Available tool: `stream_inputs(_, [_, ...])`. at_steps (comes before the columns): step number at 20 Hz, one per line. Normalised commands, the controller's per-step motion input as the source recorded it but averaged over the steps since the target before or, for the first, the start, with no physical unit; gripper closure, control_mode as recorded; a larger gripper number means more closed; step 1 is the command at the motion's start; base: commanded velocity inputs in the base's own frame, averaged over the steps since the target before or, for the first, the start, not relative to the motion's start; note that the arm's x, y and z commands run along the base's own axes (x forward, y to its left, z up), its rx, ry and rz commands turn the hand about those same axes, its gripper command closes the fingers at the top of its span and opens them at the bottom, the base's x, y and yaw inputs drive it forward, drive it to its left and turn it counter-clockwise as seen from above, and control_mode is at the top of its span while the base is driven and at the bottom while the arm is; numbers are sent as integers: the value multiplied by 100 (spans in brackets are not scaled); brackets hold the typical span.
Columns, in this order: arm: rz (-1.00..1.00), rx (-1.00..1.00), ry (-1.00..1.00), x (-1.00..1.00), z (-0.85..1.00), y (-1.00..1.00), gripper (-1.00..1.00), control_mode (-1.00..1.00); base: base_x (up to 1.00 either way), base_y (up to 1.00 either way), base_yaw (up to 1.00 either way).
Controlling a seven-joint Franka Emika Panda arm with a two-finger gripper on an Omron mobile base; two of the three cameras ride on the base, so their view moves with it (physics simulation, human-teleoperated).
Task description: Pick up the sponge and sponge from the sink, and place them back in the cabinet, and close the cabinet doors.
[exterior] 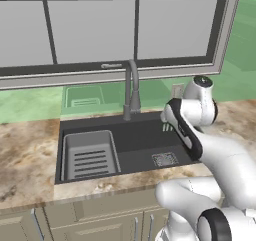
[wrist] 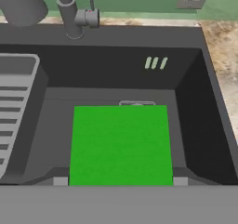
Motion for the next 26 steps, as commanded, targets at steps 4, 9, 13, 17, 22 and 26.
stream_inputs(4, [-1,0,0,-19,39,0,100,-100,0,0,0])
stream_inputs(9, [-1,0,0,-23,39,0,100,-100,0,0,0])
stream_inputs(13, [0,0,0,-37,43,0,100,-100,0,0,0])
stream_inputs(17, [0,0,-1,-38,42,0,100,-100,0,0,0])
stream_inputs(22, [0,0,-1,-39,42,0,100,-100,0,0,0])
stream_inputs(26, [0,0,-2,-33,24,0,100,-100,0,0,0])
